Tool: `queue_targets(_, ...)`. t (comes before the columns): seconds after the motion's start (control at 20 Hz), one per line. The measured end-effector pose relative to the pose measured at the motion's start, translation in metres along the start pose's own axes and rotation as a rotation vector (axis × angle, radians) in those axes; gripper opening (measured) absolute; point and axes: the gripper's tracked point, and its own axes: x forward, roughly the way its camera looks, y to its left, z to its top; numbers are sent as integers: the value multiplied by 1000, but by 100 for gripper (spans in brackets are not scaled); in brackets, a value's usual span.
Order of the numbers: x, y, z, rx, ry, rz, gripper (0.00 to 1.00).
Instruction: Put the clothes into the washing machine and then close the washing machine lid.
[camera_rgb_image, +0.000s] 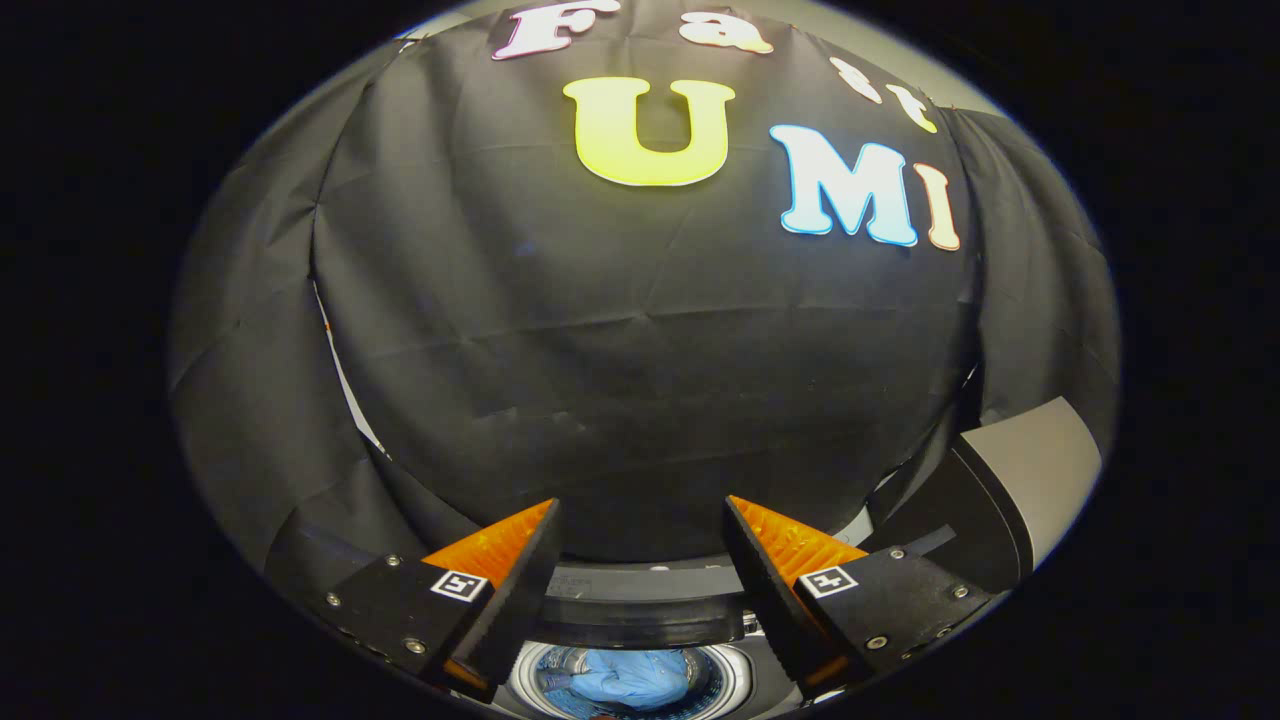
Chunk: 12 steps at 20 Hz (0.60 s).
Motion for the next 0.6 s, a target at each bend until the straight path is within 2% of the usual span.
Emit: queue_targets(0.6, -49, 1, -38, -2, -73, -3, 97)
